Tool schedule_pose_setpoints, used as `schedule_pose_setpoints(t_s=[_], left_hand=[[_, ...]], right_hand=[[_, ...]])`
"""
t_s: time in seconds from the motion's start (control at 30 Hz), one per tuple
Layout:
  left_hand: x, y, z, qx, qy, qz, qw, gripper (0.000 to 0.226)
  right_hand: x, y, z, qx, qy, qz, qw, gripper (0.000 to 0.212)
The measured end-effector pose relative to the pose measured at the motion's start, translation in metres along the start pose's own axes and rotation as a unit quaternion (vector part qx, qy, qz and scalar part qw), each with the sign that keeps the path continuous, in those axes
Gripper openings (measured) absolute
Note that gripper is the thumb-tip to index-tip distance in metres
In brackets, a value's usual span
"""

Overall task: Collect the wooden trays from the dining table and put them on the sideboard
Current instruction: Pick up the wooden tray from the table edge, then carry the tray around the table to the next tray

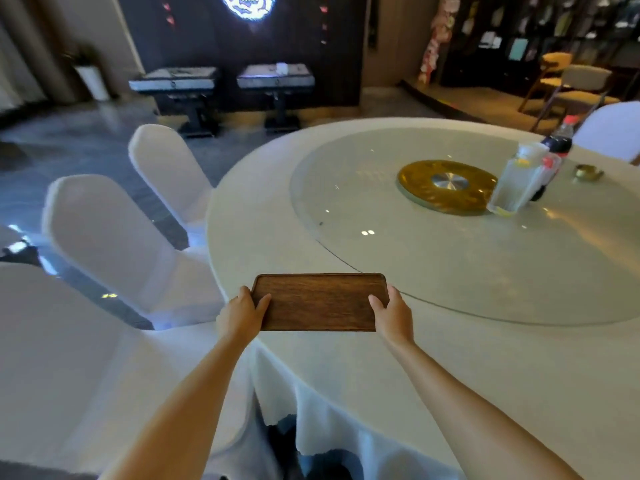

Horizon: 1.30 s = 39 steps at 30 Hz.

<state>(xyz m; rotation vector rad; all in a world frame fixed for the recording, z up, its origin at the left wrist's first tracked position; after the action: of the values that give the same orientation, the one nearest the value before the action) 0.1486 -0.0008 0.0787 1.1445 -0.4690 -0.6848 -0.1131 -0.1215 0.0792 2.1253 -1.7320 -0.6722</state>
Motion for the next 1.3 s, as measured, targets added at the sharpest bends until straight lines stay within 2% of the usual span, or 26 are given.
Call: schedule_pose_setpoints(t_s=[0.2,0.57,0.87,1.07,1.3], left_hand=[[-0.019,0.082,-0.100,-0.064,0.093,0.076,0.991,0.049],[-0.140,0.221,-0.358,-0.042,0.253,0.211,0.943,0.048],[-0.252,0.291,-0.557,-0.031,0.368,0.242,0.897,0.047],[-0.300,0.319,-0.642,-0.017,0.415,0.257,0.873,0.047],[-0.300,0.326,-0.724,-0.034,0.456,0.264,0.849,0.047]], right_hand=[[-0.034,-0.070,-0.095,0.034,0.127,-0.064,0.989,0.046],[-0.212,-0.283,-0.211,0.044,0.229,-0.226,0.946,0.045],[-0.386,-0.447,-0.269,0.044,0.280,-0.340,0.896,0.040],[-0.461,-0.522,-0.293,0.030,0.300,-0.388,0.871,0.042],[-0.498,-0.616,-0.325,0.008,0.309,-0.433,0.847,0.050]])
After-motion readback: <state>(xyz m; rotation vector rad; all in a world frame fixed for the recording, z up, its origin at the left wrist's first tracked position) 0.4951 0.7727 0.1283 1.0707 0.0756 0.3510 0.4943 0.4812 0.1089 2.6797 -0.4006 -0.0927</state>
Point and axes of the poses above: each hand's wrist, its own x-axis towards the middle knuckle, its own y-axis out of the back of the hand, z = x × y, the point moved 8 cm from there along x, towards the middle knuckle, and after that the axes turned 3 degrees about x, right-handed, at the moved point
